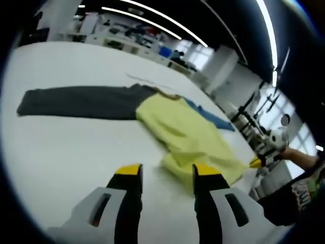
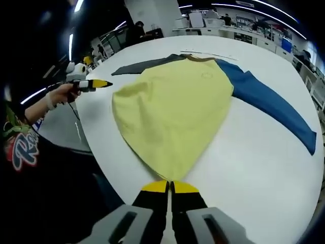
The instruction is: Fold the garment on the visible template until the final outline fits inside the template.
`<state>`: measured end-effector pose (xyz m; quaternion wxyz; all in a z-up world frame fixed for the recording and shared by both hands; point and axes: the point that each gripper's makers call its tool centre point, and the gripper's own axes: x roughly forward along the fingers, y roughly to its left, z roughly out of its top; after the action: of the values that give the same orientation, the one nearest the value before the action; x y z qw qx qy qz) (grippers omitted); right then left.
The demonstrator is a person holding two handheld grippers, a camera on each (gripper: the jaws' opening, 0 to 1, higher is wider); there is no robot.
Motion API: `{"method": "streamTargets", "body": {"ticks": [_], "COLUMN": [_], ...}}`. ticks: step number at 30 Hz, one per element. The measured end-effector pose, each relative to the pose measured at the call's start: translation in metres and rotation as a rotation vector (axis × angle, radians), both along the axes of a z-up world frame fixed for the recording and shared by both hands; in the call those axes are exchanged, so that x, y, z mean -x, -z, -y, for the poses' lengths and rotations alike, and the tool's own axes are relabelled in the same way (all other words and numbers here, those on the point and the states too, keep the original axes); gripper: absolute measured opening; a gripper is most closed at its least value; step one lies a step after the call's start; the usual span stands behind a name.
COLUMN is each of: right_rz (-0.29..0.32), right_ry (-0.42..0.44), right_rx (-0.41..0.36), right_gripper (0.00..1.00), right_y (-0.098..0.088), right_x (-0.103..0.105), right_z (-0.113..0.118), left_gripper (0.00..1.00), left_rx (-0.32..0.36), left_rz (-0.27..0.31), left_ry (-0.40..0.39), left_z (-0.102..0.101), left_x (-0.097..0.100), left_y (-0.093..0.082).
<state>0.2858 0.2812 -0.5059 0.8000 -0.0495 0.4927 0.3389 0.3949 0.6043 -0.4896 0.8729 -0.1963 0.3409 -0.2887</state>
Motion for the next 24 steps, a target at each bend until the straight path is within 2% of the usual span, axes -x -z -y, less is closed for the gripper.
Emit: {"method": "streamTargets", "body": {"ticks": [3, 5, 7, 11, 15, 19, 22, 24], "right_rz": [0.000, 0.002, 0.003, 0.003, 0.004, 0.005, 0.005, 0.003], "right_ry": [0.003, 0.005, 0.003, 0.004, 0.006, 0.011, 0.010, 0.011], "right_rx": [-0.002, -0.003, -0.003, -0.001, -0.001, -0.002, -0.002, -0.001], "right_gripper": [0.00, 0.00, 0.00, 0.00, 0.00, 0.00, 0.00, 0.00], "right_y": [0.000, 0.000, 0.000, 0.001, 0.002, 0.002, 0.002, 0.002], "right_x": [-0.001, -0.001, -0.001, -0.002, -0.001, -0.001, -0.002, -0.002], "right_z": [0.001, 0.001, 0.001, 0.002, 0.002, 0.002, 0.002, 0.003], "left_gripper": [0.24, 0.28, 0.34, 0.25, 0.24, 0.15, 0.03, 0.00], "left_rx": [0.009, 0.004, -0.037, 0.026, 0.015, 0.032, 0.047, 0.055], "left_rz": [-0.025, -0.034, -0.049, -0.084, -0.110, -0.138, -0.146, -0.144], "left_ry": [0.007, 0.012, 0.005, -0.009, -0.003, 0.005, 0.011, 0.004], "left_z": [0.009, 0.014, 0.012, 0.016, 0.021, 0.026, 0.029, 0.030], "left_x": [-0.002, -0.001, -0.002, -0.001, -0.001, 0.002, 0.003, 0.003], "left_y": [0.007, 0.011, 0.019, 0.019, 0.025, 0.030, 0.030, 0.028]}}
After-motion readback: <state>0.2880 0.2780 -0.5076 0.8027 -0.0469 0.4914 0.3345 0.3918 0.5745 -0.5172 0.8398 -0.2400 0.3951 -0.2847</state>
